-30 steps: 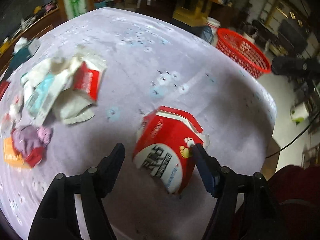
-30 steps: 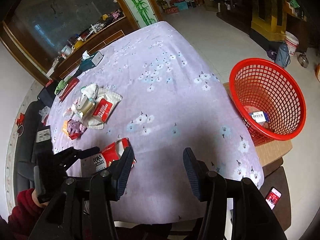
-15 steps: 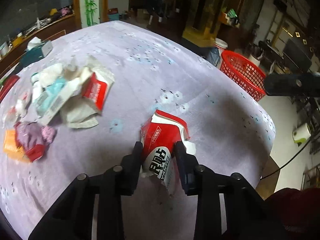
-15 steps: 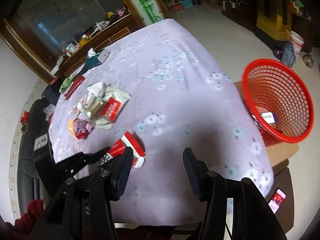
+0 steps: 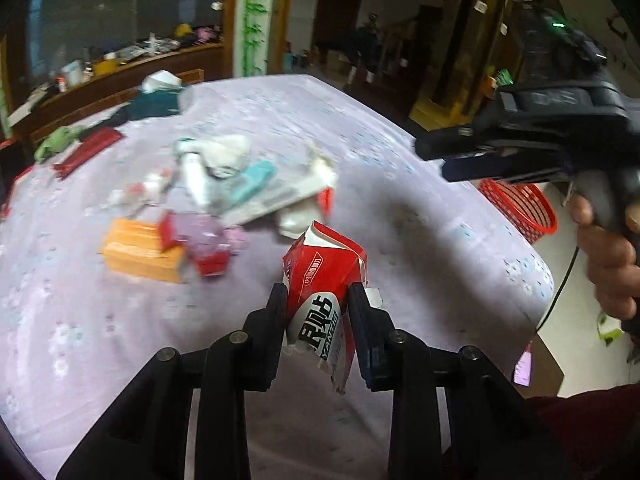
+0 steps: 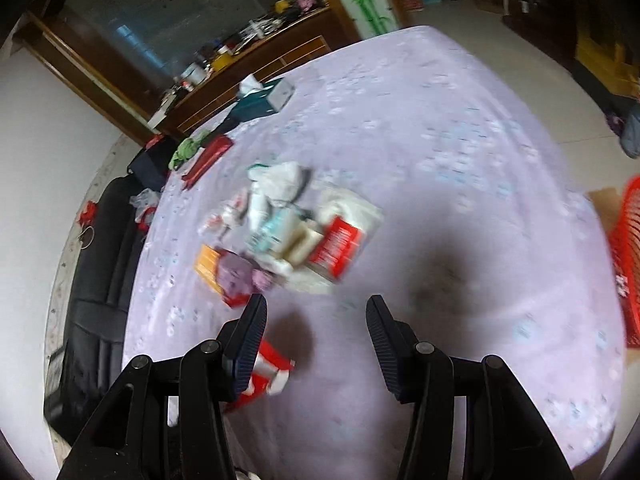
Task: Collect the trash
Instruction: 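Grasp the white medicine box with the right tool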
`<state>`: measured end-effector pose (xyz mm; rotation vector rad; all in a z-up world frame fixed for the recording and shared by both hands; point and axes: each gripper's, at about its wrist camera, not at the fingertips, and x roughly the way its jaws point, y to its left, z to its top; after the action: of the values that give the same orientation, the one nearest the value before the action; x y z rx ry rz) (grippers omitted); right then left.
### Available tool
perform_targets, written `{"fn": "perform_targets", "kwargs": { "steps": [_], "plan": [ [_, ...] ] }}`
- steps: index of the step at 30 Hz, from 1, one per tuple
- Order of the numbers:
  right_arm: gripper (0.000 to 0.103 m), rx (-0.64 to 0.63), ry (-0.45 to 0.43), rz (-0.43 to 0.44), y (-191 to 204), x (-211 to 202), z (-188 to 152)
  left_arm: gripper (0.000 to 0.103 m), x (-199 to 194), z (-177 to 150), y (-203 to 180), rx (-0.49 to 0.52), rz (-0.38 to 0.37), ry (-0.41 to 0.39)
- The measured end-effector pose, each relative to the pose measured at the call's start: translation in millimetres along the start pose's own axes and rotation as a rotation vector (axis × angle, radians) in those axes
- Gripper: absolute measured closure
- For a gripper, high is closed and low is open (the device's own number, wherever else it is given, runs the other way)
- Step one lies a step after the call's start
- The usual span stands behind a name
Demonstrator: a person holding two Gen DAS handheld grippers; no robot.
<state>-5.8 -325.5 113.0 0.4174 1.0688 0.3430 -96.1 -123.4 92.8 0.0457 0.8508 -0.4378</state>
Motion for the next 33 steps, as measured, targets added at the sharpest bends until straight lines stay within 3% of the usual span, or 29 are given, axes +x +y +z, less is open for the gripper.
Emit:
{"fn": "perform_targets", "kwargs": {
  "steps": [5,8,9,10,12,15,17,33],
  "plan": [
    [0.047,0.037,0.027,0.022,18.0,46.8,24.8,0.073,-15.8,1.0,29.8,-0.034,0.036,-0.023],
    [0.048,0.094,0.044,-0.007,12.6,72.8,32.8,0.073,-22.2,-1.9,43.8,-0.051,0.048,-0.029],
    [0.050,0.111,0.055,-0.010,10.6,80.6,34.9,0.073,-23.4,-2.0,48.2,-0.056,0.048,-0.030],
    [0.061,0.127,0.065,-0.008,8.6,87.2,35.9,0.073,-24.3,-2.4,51.4,-0.058,0.050,-0.031],
    [0.070,0.146,0.082,-0.011,6.5,92.0,35.2,0.073,-26.7,-3.8,56.8,-0.058,0.056,-0.034],
    [0.083,0.119,0.065,-0.029,10.2,84.7,30.6,0.073,-26.6,-1.5,60.5,-0.062,0.058,-0.038],
    [0.086,0.093,0.042,-0.043,12.0,74.0,26.3,0.073,-24.6,1.1,61.1,-0.065,0.055,-0.041],
    [0.087,0.072,-0.120,-0.096,-26.6,-34.1,-26.3,0.073,-5.6,27.0,1.5,-0.005,-0.020,-0.066]
  ]
}}
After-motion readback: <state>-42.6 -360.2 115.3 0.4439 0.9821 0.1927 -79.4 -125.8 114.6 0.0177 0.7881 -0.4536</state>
